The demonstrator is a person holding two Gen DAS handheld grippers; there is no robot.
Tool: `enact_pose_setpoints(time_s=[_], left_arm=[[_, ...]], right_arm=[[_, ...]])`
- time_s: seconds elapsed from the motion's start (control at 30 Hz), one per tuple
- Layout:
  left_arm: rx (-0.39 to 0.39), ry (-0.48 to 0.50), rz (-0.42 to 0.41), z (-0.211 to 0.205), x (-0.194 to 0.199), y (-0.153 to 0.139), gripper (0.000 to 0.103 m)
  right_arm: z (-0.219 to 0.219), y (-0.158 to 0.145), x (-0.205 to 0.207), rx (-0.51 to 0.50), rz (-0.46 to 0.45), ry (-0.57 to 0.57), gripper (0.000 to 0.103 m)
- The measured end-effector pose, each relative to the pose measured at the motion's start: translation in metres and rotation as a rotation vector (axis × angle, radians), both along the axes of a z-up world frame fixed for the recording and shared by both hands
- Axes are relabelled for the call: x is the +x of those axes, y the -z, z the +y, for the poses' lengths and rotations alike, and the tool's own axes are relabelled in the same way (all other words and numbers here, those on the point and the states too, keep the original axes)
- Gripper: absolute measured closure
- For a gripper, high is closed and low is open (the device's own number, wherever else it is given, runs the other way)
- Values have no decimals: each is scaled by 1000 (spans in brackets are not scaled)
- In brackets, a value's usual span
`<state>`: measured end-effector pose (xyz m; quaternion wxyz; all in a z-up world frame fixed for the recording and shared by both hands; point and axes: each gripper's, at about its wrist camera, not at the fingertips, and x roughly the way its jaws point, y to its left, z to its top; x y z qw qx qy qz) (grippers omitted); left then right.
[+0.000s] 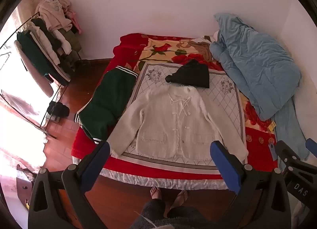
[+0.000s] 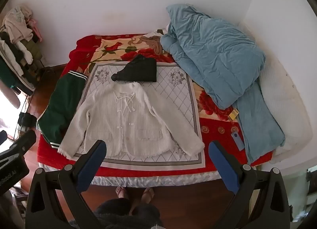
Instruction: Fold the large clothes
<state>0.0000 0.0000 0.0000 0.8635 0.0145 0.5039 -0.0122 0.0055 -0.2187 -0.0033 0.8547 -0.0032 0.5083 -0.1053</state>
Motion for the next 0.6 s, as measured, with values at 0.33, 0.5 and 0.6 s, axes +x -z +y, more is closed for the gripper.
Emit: enact_pose_setpoints(time_s=[0.33, 0.5, 0.6], left_arm=[[5, -2, -10, 1, 0, -1, 0], [10, -1, -10, 0, 0, 0, 0], [11, -1, -11, 0, 0, 0, 0]], right_arm=[[1, -3, -1, -8, -7, 7, 0], [-2, -5, -2, -4, -9, 2, 0], [-2, -7, -2, -3, -13, 1, 0]])
